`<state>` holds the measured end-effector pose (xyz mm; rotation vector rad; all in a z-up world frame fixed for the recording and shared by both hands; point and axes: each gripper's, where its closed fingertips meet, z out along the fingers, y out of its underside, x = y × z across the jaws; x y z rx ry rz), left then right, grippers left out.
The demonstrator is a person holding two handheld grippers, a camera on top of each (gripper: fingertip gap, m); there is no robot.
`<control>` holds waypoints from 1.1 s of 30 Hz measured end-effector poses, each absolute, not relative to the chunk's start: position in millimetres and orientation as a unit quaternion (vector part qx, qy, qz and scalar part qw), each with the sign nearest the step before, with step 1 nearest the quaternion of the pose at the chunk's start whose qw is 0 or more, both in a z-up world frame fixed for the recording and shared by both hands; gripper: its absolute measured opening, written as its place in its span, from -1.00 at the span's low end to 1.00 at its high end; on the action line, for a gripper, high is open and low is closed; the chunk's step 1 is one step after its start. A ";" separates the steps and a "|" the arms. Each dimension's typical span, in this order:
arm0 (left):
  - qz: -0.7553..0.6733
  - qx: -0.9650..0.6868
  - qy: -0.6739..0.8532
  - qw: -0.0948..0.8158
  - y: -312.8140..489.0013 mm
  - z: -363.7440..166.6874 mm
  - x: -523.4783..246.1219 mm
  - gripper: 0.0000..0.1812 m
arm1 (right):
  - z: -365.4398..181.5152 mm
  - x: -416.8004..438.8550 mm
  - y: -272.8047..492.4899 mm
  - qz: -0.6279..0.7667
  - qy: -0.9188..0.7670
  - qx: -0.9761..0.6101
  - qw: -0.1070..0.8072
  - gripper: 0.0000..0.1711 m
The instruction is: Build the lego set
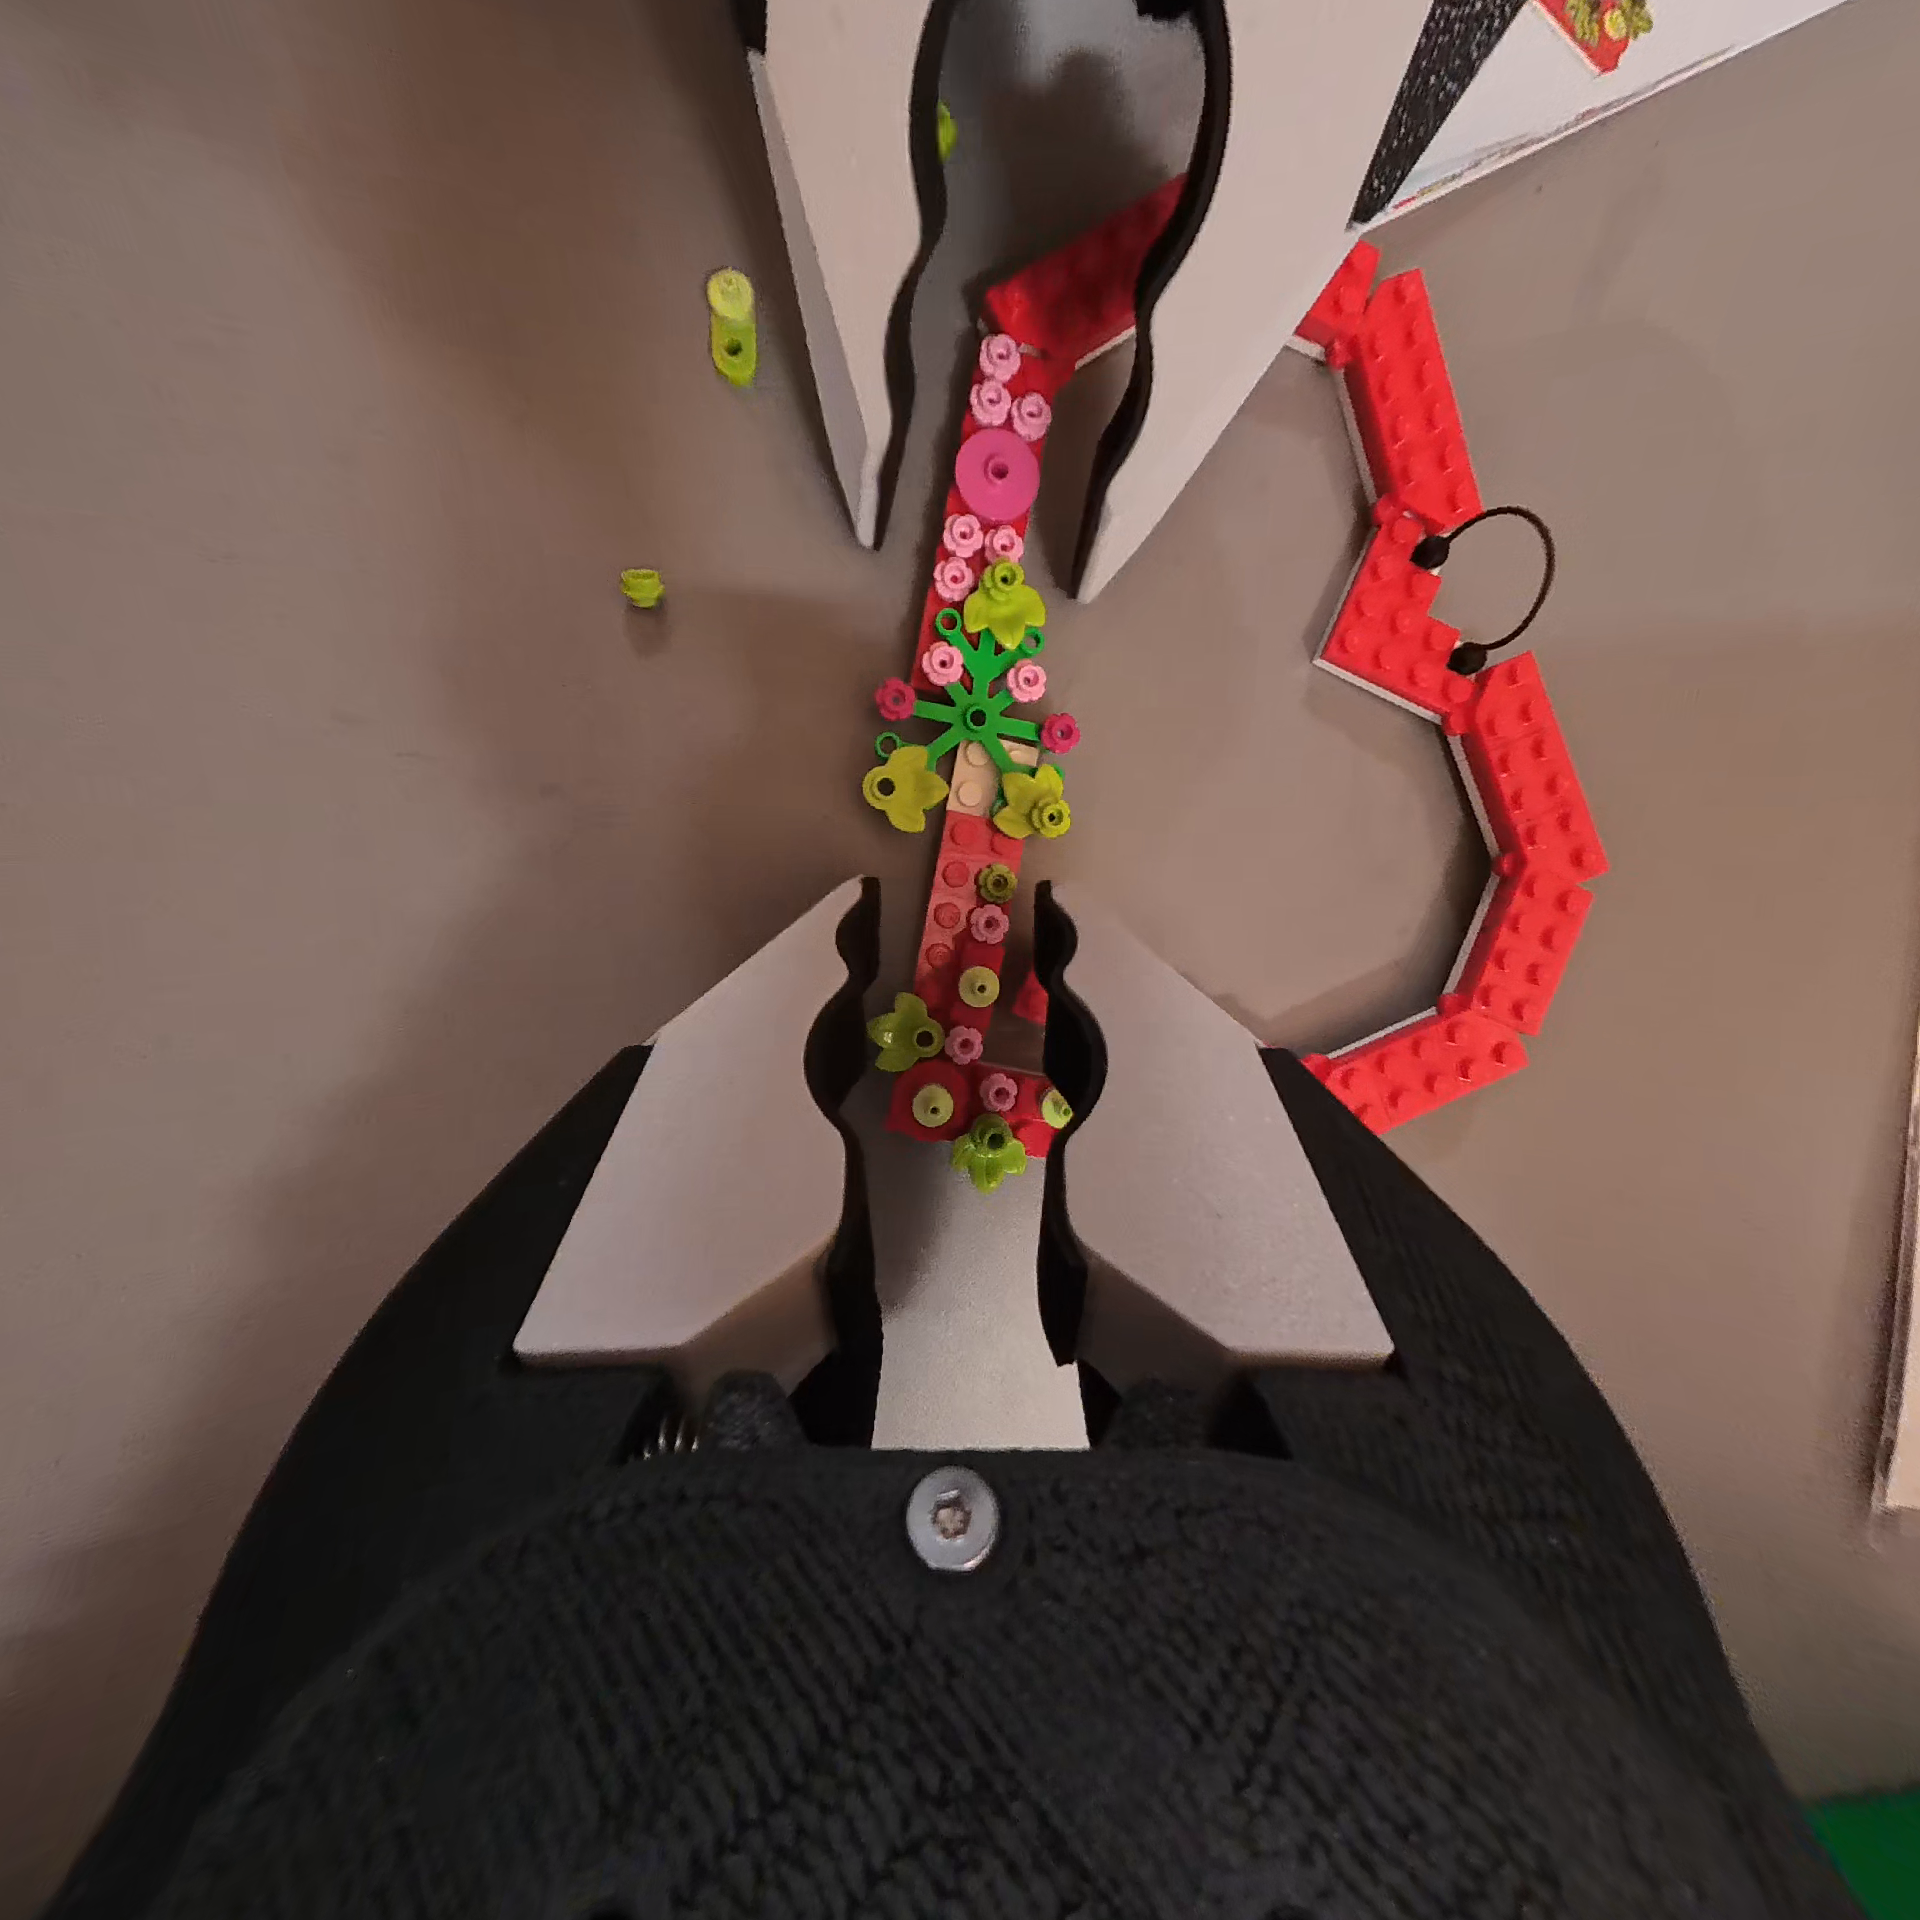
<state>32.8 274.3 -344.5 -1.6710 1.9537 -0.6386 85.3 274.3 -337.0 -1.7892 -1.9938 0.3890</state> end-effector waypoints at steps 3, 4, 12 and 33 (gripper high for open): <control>-0.241 -0.608 0.717 0.242 274.3 -344.8 33.0 -0.69 | -342.3 87.5 275.2 0.139 -0.720 -0.648 0.204 -0.69; -0.246 -0.607 0.717 0.240 273.5 -345.0 33.0 -0.72 | -343.8 88.3 275.7 0.140 -0.721 -0.649 0.200 -0.70; -0.258 -0.597 0.720 0.243 274.0 -344.2 32.4 -0.84 | -344.8 86.7 274.7 0.164 -0.718 -0.647 0.196 -0.81; -0.277 -0.595 0.705 0.268 276.5 -337.9 42.6 -0.84 | -338.1 94.2 271.9 0.174 -0.721 -0.638 0.206 -0.65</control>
